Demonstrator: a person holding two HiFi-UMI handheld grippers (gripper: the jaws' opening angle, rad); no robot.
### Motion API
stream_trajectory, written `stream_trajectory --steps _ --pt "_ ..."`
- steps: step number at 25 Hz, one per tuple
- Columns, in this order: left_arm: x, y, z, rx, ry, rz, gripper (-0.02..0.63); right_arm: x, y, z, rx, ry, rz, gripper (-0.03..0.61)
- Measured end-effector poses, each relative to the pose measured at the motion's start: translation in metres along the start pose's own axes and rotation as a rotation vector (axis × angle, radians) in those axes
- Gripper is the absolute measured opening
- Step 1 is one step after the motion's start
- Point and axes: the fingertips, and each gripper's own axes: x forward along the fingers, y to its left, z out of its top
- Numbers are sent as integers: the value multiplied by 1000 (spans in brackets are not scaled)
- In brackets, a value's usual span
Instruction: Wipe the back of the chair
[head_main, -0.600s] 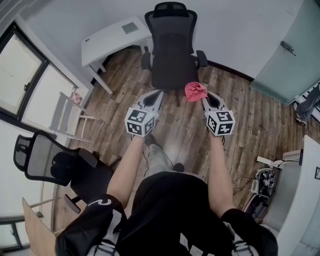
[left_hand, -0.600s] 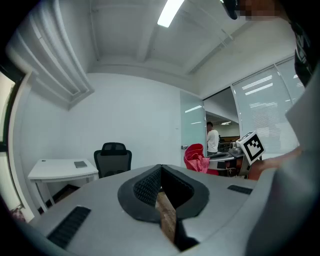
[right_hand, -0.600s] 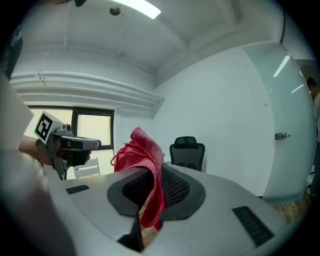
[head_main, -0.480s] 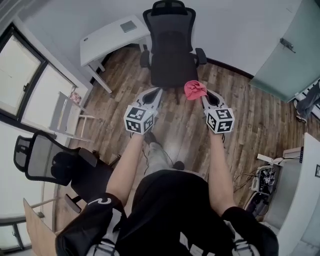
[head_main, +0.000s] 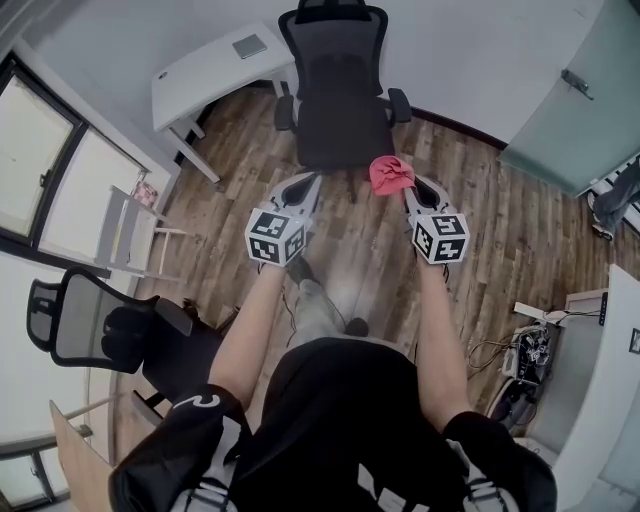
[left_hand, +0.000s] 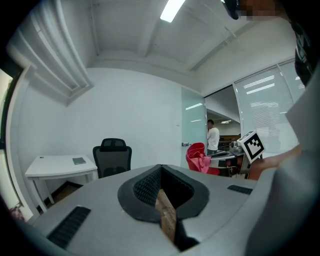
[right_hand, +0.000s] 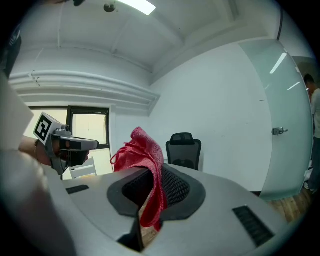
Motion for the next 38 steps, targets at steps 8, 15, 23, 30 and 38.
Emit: stream_trajectory --steps 8,15,23,30,38 --pt "26 42 -6 -16 24 8 25 47 -4 -4 18 25 12 64" --pt "62 104 -8 -20 50 -10 25 120 -9 6 27 35 10 64" --pt "112 187 4 -20 67 -60 25 217 -15 19 57 60 -14 64" --pt "133 272 4 -42 73 -63 25 305 3 27 61 76 -11 64" --pt "145 347 -1 -93 67 -99 25 380 29 28 93 75 -20 64"
